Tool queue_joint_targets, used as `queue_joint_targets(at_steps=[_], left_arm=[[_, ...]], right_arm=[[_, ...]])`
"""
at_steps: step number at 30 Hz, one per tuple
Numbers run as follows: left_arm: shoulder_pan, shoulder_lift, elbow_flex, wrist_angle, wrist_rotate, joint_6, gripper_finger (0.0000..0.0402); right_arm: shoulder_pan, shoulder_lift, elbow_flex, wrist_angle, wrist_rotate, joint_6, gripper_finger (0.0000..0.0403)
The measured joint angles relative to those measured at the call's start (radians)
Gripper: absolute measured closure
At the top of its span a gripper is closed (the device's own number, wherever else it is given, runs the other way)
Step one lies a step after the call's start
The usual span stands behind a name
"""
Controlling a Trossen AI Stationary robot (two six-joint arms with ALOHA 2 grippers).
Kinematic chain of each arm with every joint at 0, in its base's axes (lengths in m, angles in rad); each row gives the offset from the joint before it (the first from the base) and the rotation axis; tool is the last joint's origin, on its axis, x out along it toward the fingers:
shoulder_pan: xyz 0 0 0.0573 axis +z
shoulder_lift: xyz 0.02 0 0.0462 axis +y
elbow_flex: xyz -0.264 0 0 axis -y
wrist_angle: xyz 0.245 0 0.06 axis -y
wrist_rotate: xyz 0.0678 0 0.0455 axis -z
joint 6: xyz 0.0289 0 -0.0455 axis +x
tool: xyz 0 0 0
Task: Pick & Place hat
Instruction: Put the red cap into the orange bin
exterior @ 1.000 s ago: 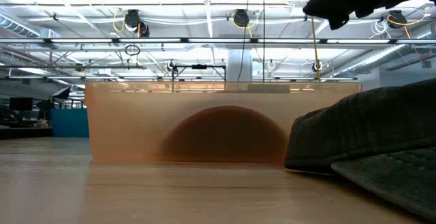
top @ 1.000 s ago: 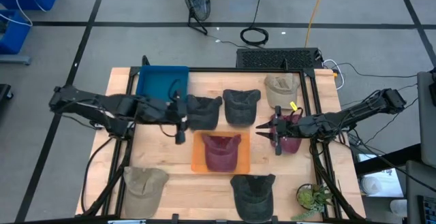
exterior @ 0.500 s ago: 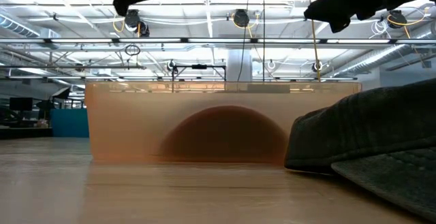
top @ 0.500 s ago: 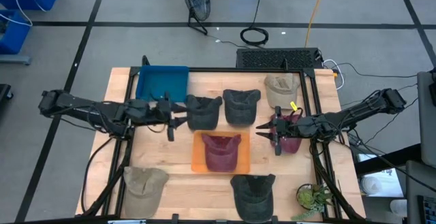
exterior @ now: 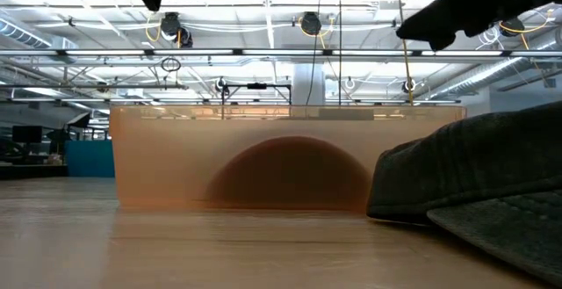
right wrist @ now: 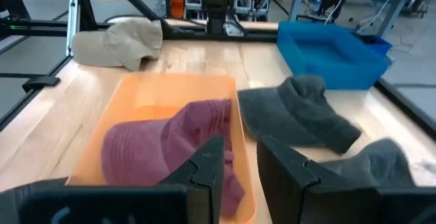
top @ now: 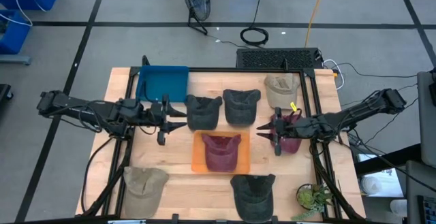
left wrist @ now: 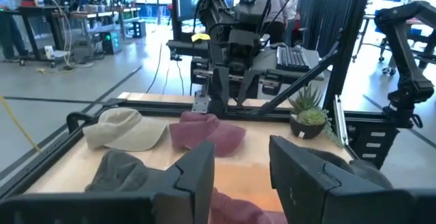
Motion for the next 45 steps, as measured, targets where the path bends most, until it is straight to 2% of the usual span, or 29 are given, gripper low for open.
queue_joint_targets(at_steps=[11, 16, 23, 30, 34, 37, 41, 45], left_arm=[[0.0, 0.001, 0.0, -0.001, 0.0, 0.053, 0.0259], [0.0, 0.001, 0.0, -0.001, 0.0, 0.056, 0.0259], [0.0, 0.023, 0.0, -0.022, 0.0, -0.007, 0.0259], [0.0, 0.117, 0.0, -0.024, -0.016, -0.071, 0.0259], [0.0, 0.161, 0.0, -0.01, -0.054, -0.079, 0.0259], [0.016, 0.163, 0.0, 0.004, -0.09, -0.036, 0.0259], [0.073, 0.1, 0.0, 0.081, -0.12, 0.059, 0.0259], [0.126, 0.014, 0.0, 0.141, -0.124, 0.071, 0.0259]], right_arm=[[0.0, 0.0, -0.082, 0.057, -0.002, 0.14, 0.0328], [0.0, 0.0, -0.098, 0.098, -0.002, 0.155, 0.0328], [0.0, 0.0, -0.148, 0.189, -0.002, 0.125, 0.0328], [0.0, 0.0, -0.225, 0.368, -0.001, 0.07, 0.0328], [-0.002, 0.0, -0.278, 0.43, 0.096, 0.034, 0.0328], [-0.028, 0.0, -0.288, 0.423, 0.178, 0.018, 0.0328], [-0.084, 0.0, -0.247, 0.361, 0.109, -0.054, 0.0328], [-0.135, -0.014, -0.079, 0.043, 0.071, -0.07, 0.0328]])
